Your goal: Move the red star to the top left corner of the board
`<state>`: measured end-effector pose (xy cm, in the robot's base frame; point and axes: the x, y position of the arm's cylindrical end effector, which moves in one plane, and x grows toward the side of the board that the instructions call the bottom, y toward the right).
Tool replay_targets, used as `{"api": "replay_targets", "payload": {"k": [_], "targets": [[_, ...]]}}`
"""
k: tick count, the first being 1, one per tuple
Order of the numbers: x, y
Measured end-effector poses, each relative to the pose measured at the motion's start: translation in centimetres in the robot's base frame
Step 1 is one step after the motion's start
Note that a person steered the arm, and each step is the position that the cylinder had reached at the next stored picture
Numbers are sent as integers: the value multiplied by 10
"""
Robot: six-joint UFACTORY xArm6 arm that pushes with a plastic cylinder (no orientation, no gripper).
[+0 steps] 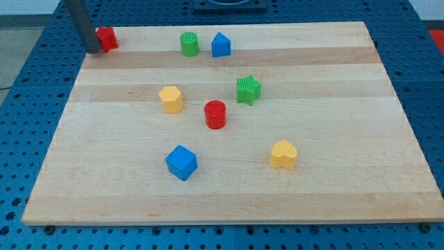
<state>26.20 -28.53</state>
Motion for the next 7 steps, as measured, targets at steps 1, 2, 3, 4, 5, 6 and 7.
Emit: {"api": "replay_targets", "payload": {"k": [1, 2, 3, 4, 5, 6, 7], "targets": [[-2, 19], [-7, 41], [-10, 41], [3, 41], [34, 43], [63, 49], [81, 61]]}}
